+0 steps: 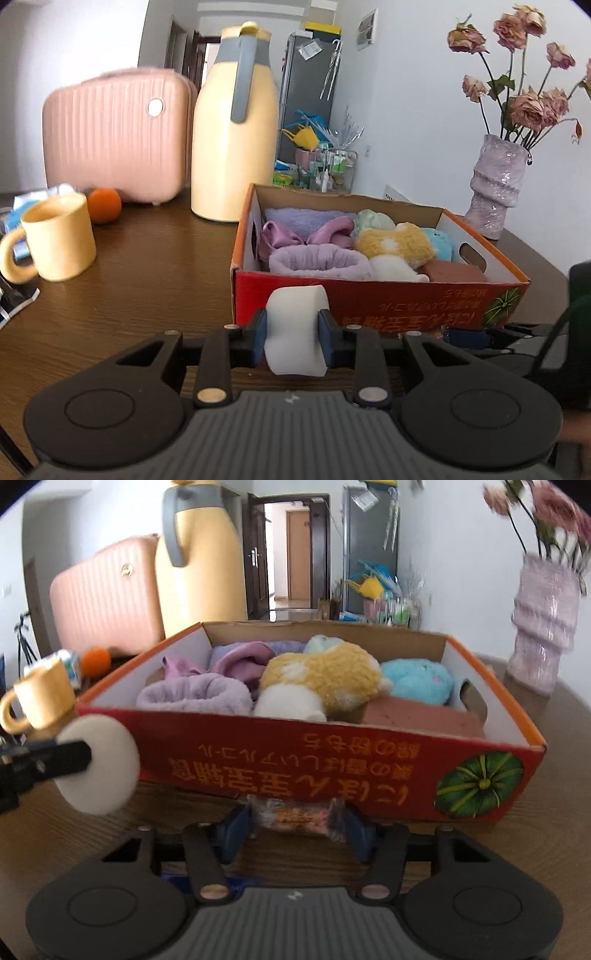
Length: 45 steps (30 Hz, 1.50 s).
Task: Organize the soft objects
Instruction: 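Grasp the white tape roll with the left gripper while the right gripper grasps the wrapped snack, then carry the tape roll and snack into the red box with both grippers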
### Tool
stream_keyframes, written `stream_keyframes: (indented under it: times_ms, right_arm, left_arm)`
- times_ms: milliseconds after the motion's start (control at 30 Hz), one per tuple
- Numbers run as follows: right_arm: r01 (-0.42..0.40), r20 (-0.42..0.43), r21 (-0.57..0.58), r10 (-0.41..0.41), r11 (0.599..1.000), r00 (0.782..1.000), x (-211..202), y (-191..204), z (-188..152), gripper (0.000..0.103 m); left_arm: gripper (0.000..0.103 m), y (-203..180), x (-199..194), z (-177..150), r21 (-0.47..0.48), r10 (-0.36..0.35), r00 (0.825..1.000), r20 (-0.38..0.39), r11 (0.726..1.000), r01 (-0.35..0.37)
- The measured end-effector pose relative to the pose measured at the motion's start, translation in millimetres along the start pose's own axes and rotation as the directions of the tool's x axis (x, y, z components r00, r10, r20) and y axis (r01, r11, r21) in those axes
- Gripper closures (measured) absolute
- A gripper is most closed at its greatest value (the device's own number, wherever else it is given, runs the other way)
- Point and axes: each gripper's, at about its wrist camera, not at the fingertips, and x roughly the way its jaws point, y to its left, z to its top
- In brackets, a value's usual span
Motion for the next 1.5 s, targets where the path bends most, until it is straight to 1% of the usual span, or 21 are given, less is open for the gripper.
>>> stream_keyframes:
  times_ms: [100, 167, 233, 333, 533, 600, 667, 733, 767, 800, 867, 900, 933, 967, 1067, 1133, 1267, 1367, 1433, 1500]
  right_arm:
    - [-0.012, 0.011, 0.032, 0.012, 0.999, 1.0, 0, -5, -1, 0.055]
    - [-0.021, 0.011, 0.047, 0.02, 0.999, 1.0, 0, -9, 0, 0.062]
    - [-0.016, 0.018, 0.039, 0.015, 0.999, 1.0, -2, -10, -3, 0.062]
    - [-0.006, 0.027, 0.017, 0.005, 1.0, 1.0, -3, -7, -6, 0.063]
    - [-0.005, 0.041, 0.018, 0.004, 1.0, 0.999, -11, -11, -9, 0.064]
    - [0.009, 0.093, 0.024, -0.011, 1.0, 0.996, -29, -14, -8, 0.064]
    - [0.018, 0.156, 0.043, -0.025, 0.999, 0.988, -55, -17, -10, 0.064]
    - [-0.002, 0.2, 0.045, -0.007, 0.999, 0.98, -86, -19, -20, 0.064]
    - [-0.026, 0.215, 0.045, 0.016, 0.999, 0.977, -104, -21, -29, 0.064]
    - [-0.044, 0.218, 0.054, 0.032, 0.998, 0.976, -116, -23, -37, 0.064]
    - [-0.083, 0.216, 0.079, 0.064, 0.993, 0.974, -144, -29, -57, 0.064]
    - [-0.095, 0.213, 0.08, 0.076, 0.992, 0.974, -157, -31, -69, 0.064]
    - [-0.097, 0.207, 0.083, 0.078, 0.992, 0.975, -167, -33, -78, 0.064]
    - [-0.095, 0.2, 0.083, 0.077, 0.992, 0.977, -175, -34, -87, 0.064]
    - [-0.069, 0.183, 0.088, 0.052, 0.994, 0.982, -193, -36, -103, 0.064]
    - [-0.067, 0.19, 0.099, 0.048, 0.993, 0.981, -200, -39, -108, 0.064]
    - [-0.083, 0.233, 0.108, 0.056, 0.991, 0.971, -217, -43, -112, 0.064]
    - [-0.099, 0.248, 0.116, 0.068, 0.988, 0.966, -220, -48, -109, 0.064]
    - [-0.111, 0.265, 0.114, 0.078, 0.987, 0.961, -221, -54, -100, 0.064]
    - [-0.137, 0.29, 0.119, 0.098, 0.983, 0.952, -219, -65, -84, 0.064]
  left_arm:
    - [0.073, -5, -8, 0, 0.027, 0.012, 1.0, 0.028, 1.0, -0.013]
    - [0.073, -6, -13, 0, 0.035, -0.007, 0.999, 0.038, 0.999, 0.006]
    - [0.073, -7, -16, 0, 0.037, -0.02, 0.999, 0.042, 0.999, 0.018]
    - [0.073, -10, -16, 0, 0.046, -0.018, 0.999, 0.048, 0.999, 0.016]
    - [0.073, -11, -14, -1, 0.053, -0.012, 0.999, 0.042, 0.999, 0.01]
    - [0.073, -12, -14, -2, 0.065, -0.021, 0.999, 0.048, 0.998, 0.017]
    - [0.073, -10, -18, -2, 0.064, -0.014, 0.997, 0.073, 0.998, 0.01]
    - [0.073, -6, -27, -3, 0.039, 0.02, 0.997, 0.078, 0.999, -0.023]
    - [0.073, -4, -36, -7, 0.028, 0.017, 0.997, 0.082, 0.999, -0.019]
    - [0.073, -3, -45, -11, 0.024, 0.007, 0.996, 0.084, 1.0, -0.009]
    - [0.073, -4, -65, -24, 0.051, -0.012, 0.996, 0.094, 0.999, 0.007]
    - [0.073, -5, -74, -32, 0.069, -0.005, 0.996, 0.089, 0.998, -0.001]
    - [0.073, -6, -83, -40, 0.074, 0.004, 0.997, 0.075, 0.997, -0.01]
    - [0.073, -6, -90, -46, 0.068, 0.0, 0.998, 0.059, 0.998, -0.004]
    - [0.073, -11, -112, -64, 0.036, -0.06, 0.998, 0.009, 0.998, 0.059]
    - [0.073, -20, -124, -70, 0.051, -0.076, 0.997, 0.005, 0.996, 0.076]
    - [0.073, -35, -140, -67, 0.071, -0.081, 0.996, 0.036, 0.994, 0.078]
    - [0.073, -44, -144, -61, 0.078, -0.089, 0.994, 0.056, 0.993, 0.085]
    - [0.073, -54, -139, -52, 0.097, -0.095, 0.993, 0.07, 0.991, 0.088]
    - [0.073, -64, -129, -38, 0.098, -0.092, 0.991, 0.101, 0.992, 0.083]
